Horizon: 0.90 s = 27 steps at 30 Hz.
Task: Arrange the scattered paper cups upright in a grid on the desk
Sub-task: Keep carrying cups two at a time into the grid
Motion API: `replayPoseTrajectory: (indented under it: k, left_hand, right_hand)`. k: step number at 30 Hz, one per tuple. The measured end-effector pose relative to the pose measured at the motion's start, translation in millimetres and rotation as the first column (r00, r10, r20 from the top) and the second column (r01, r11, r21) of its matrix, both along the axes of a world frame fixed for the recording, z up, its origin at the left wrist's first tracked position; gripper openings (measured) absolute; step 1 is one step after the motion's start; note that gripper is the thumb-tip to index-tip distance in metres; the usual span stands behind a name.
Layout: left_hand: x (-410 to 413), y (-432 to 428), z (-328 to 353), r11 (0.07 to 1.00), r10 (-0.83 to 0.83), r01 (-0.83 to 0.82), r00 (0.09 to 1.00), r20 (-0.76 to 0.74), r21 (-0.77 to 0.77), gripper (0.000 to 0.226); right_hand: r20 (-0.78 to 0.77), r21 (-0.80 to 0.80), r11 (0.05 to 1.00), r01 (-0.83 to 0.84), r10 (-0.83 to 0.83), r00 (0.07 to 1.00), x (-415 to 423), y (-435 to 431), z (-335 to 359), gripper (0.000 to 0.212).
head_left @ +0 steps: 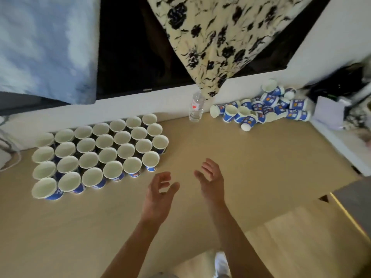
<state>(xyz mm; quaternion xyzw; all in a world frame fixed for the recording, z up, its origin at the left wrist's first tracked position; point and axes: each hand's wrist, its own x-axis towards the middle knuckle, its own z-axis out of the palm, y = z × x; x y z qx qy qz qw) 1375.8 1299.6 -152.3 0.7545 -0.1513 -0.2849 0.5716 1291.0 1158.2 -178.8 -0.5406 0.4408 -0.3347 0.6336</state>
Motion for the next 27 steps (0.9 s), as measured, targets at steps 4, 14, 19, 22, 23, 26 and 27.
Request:
replayPoseTrajectory:
  k: [4, 14, 19, 22, 23, 26, 27]
  left_hand:
    - [-32.7, -50.5, 22.3, 0.998, -0.022, 0.025, 0.999, 0.047, -0.063, 0.027]
    - [-137.2, -193.6, 75.4, 0.976, 0.072, -0.052, 0.993, 0.090, -0.213, 0.032]
    - [-175.1, -238.6, 91.3, 0.975, 0.080, -0.058, 0.992, 0.097, -0.213, 0.037]
    - [-181.6, -264.4, 93.8, 0.983, 0.067, -0.044, 0.989, 0.129, -0.180, 0.024]
    - [-181.6, -273.3, 93.2, 0.984, 0.068, -0.045, 0.988, 0.137, -0.170, 0.023]
    - [-174.6, -301.2, 85.2, 0.987, 0.072, -0.048, 0.987, 0.146, -0.156, 0.019]
    - [-171.8, -309.1, 82.0, 0.987, 0.067, -0.045, 0.988, 0.141, -0.151, 0.019]
  right_hand:
    - [0.129, 0.012, 1.000, 0.028, -0.030, 0.991, -45.4, -39.7, 23.0, 0.049]
    - [0.116, -0.055, 0.984, -0.168, 0.174, 0.978, -165.1, -156.5, 60.7, 0.038]
    - [0.037, -0.061, 0.974, -0.217, 0.219, 0.975, -204.6, -207.2, 69.8, 0.039]
    - [-0.011, -0.070, 0.965, -0.254, 0.254, 0.967, -211.5, -239.6, 67.6, 0.041]
    - [-0.020, -0.071, 0.963, -0.260, 0.259, 0.966, -211.5, -249.4, 64.9, 0.043]
    - [-0.049, -0.054, 0.968, -0.245, 0.243, 0.969, -207.5, -275.2, 55.7, 0.057]
    - [-0.054, -0.042, 0.970, -0.239, 0.236, 0.970, -207.0, -280.6, 53.2, 0.060]
